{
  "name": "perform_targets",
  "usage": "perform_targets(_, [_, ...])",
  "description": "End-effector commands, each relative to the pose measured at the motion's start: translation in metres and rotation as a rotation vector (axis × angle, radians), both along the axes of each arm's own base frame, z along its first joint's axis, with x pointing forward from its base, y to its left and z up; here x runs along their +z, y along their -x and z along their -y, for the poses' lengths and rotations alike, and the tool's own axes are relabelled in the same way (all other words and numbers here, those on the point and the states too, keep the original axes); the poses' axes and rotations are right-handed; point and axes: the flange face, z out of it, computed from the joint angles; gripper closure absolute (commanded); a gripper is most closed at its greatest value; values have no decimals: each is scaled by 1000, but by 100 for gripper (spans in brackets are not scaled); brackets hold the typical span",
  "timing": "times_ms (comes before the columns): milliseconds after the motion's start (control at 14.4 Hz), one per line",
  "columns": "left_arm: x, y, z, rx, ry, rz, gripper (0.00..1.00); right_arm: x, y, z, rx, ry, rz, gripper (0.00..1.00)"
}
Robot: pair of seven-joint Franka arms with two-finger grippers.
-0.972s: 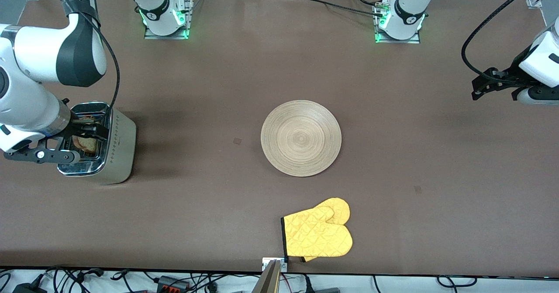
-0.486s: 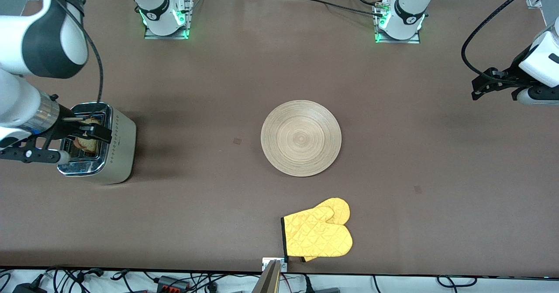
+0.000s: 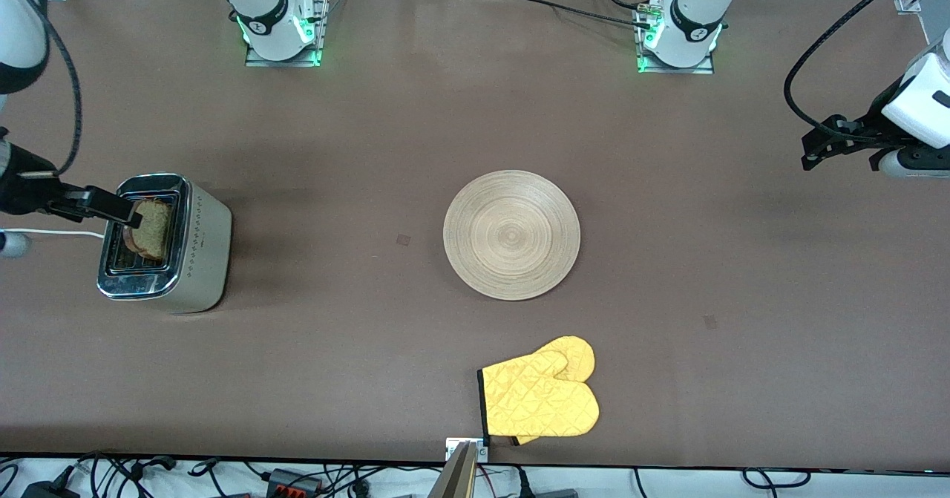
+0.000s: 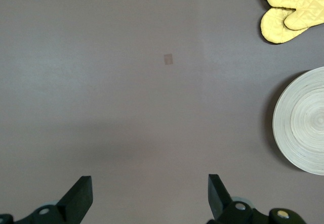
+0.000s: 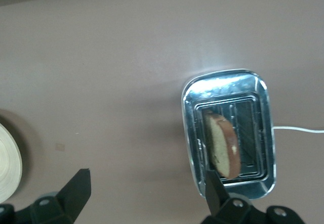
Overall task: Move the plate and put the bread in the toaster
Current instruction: 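Open the right gripper and raise it away from the toaster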
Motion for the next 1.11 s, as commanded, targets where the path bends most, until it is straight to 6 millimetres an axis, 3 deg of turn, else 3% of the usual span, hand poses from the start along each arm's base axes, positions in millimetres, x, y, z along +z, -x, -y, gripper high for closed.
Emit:
perform_targets(0, [6,-2,3,6,13,-3,0,17,9,3,40,26,36,0])
perform_targets(278, [6,-2,3,4,13,-4,0,14,16,20,29,34,15,0])
perform_targets(556, [6,-2,3,3,13,-4,0,13,24,21,38,69,-4,0])
perform_targets(1042, [6,-2,4,-2,13,-4,0,-17,85,19,81,120,12,0])
